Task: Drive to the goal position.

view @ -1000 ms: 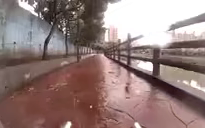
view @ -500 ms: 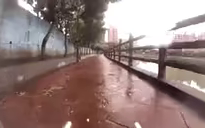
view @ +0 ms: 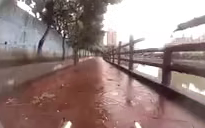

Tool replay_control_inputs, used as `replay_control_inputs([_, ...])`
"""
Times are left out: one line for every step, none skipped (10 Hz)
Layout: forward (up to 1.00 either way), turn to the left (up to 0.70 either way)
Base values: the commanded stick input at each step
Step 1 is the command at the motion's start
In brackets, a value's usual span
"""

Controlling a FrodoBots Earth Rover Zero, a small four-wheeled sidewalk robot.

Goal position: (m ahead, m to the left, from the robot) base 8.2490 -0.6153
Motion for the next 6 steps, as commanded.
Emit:
replay_control_inputs([0.50,0.50])
replay_control_inputs([0.50,0.50])
replay_control_inputs([0.50,0.33])
replay_control_inputs([0.50,0.08])
replay_control_inputs([0.50,0.03])
replay_control_inputs([0.50,0.01])
